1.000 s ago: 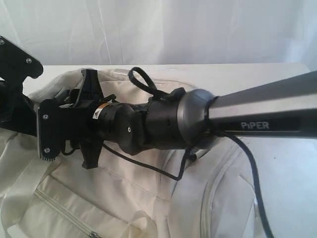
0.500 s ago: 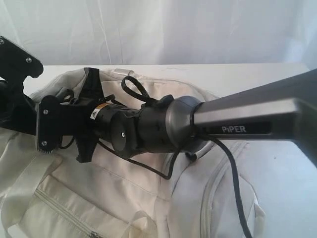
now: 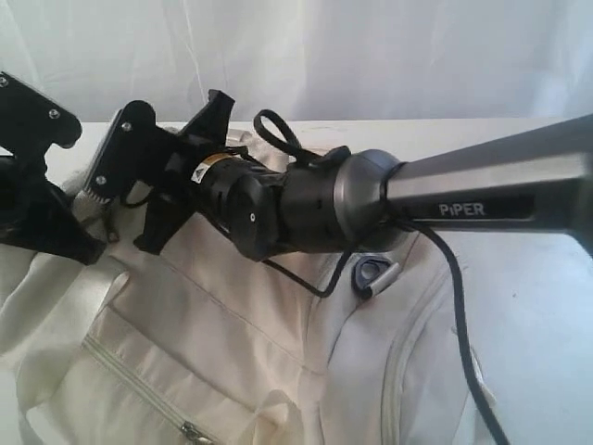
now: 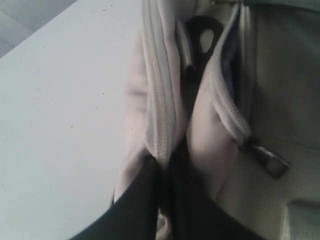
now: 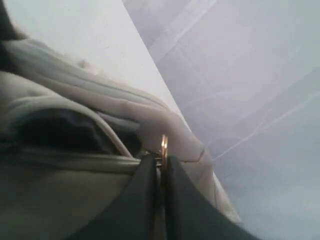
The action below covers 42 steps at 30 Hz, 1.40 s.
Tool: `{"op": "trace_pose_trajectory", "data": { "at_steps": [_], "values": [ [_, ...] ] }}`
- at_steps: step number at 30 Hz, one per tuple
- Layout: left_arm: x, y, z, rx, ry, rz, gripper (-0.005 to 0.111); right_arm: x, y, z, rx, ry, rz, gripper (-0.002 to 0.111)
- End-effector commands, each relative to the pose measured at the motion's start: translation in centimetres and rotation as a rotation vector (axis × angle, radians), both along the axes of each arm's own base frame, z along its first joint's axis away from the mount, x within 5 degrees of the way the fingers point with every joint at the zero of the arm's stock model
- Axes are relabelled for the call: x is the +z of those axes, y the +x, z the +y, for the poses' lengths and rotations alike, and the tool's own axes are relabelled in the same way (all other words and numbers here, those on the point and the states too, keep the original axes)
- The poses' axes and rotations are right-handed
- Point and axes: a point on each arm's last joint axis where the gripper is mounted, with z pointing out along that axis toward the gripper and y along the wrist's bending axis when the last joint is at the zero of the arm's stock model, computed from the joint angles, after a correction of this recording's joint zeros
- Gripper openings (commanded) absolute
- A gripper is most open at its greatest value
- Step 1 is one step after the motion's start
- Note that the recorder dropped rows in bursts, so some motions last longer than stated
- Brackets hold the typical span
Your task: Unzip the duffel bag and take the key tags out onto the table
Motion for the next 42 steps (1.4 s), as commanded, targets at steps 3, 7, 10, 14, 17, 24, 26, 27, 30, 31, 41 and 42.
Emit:
{"op": "trace_pose_trajectory", "data": {
  "at_steps": [3,7,10,14,17,24,26,27,30,31,41,42],
  "values": [
    [-0.5,-0.6,-0.2,-0.004,-0.035,0.072,0.000,3.3,3.8,-4.1,-0.191,0.262,-0.035,0.000],
    [-0.6,-0.9,-0.2,-0.022,-0.033,0.102,0.000,3.7,5.1,-5.8,-0.250,0.374,0.035,0.000],
    [-0.6,-0.9,-0.2,-0.020,-0.032,0.105,0.000,3.5,5.3,-6.2,-0.267,0.424,0.090,0.000],
    [-0.6,-0.9,-0.2,-0.007,-0.047,0.104,0.000,3.4,5.2,-6.0,-0.257,0.413,0.107,0.000],
    [-0.6,-0.9,-0.2,-0.004,-0.049,0.104,0.000,3.5,5.2,-6.0,-0.259,0.419,0.100,0.000],
    [-0.6,-0.9,-0.2,0.000,-0.051,0.105,0.000,4.9,5.1,-6.2,-0.258,0.445,0.061,0.000],
    [-0.6,-0.9,-0.2,0.000,-0.051,0.105,0.000,5.3,5.0,-6.2,-0.256,0.451,0.053,0.002],
    [-0.6,-0.9,-0.2,0.000,-0.051,0.105,0.000,5.3,5.0,-6.2,-0.256,0.451,0.053,0.004],
    [-0.6,-0.9,-0.2,0.000,-0.051,0.105,0.000,5.5,4.9,-6.3,-0.254,0.453,0.052,0.014],
    [-0.6,-0.9,-0.2,0.000,-0.051,0.105,0.000,5.5,4.9,-6.3,-0.254,0.453,0.053,0.018],
    [-0.6,-0.9,-0.2,0.000,-0.051,0.105,0.000,4.7,4.6,-5.9,-0.219,0.387,0.129,0.027],
    [-0.6,-0.9,-0.2,0.000,-0.051,0.105,0.000,4.6,4.6,-5.8,-0.213,0.375,0.144,0.028]
  ]
}}
